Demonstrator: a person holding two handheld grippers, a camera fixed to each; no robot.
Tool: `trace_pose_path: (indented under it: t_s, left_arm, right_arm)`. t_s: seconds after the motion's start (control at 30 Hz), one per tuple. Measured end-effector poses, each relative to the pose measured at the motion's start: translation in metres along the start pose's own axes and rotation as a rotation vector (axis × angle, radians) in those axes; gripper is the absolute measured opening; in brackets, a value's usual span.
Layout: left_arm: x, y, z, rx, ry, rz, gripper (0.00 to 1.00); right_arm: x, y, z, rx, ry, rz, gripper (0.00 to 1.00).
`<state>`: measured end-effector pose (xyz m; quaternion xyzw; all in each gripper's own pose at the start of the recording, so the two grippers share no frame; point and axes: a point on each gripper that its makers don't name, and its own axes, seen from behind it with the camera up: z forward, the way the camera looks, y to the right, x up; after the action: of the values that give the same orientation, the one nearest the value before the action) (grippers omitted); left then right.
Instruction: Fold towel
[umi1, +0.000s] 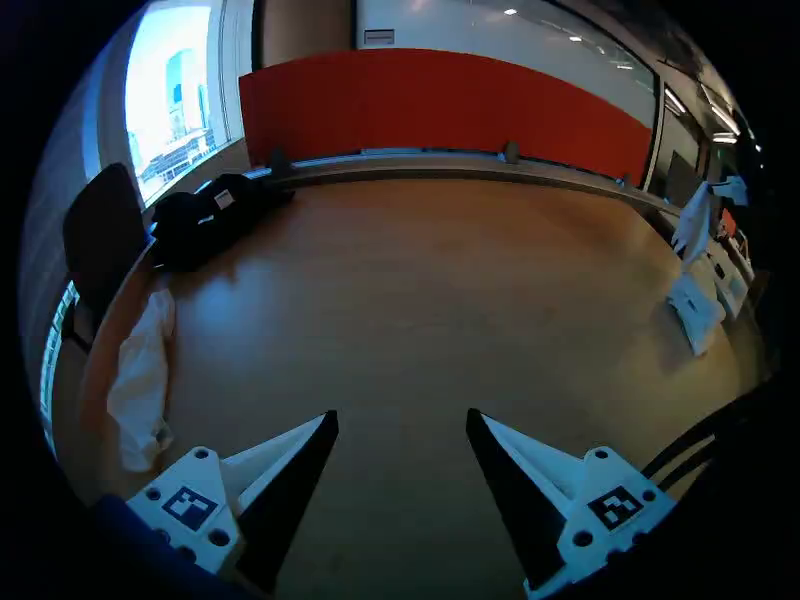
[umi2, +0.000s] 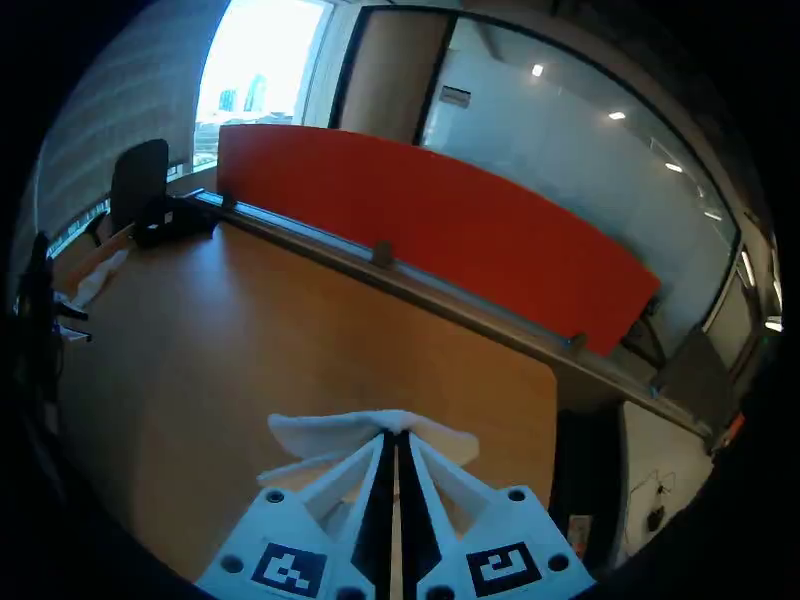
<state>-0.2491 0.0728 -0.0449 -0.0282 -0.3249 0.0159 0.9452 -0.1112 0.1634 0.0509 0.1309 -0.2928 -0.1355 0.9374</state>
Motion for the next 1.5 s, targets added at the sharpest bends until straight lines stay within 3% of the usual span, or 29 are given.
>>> trace_pose_path:
  t_s: [0.37,0.83,1.5]
  left_arm:
    - [-0.003,0.004,-0.002,-0.001,-0.003,0.005,0.95]
    - [-0.003,0.001,-0.004,-0.002,-0.007,0.015,0.95]
    - [-0.007,-0.003,-0.007,0.0,-0.01,0.021,0.95]
  right_arm:
    - [-0.029,0.011,-0.015,-0.025,-0.035,0.019,0.06]
    - [-0.102,0.03,-0.047,-0.094,-0.119,0.126,0.06]
    - [-0.19,0.038,-0.057,-0.168,-0.246,0.203,0.05]
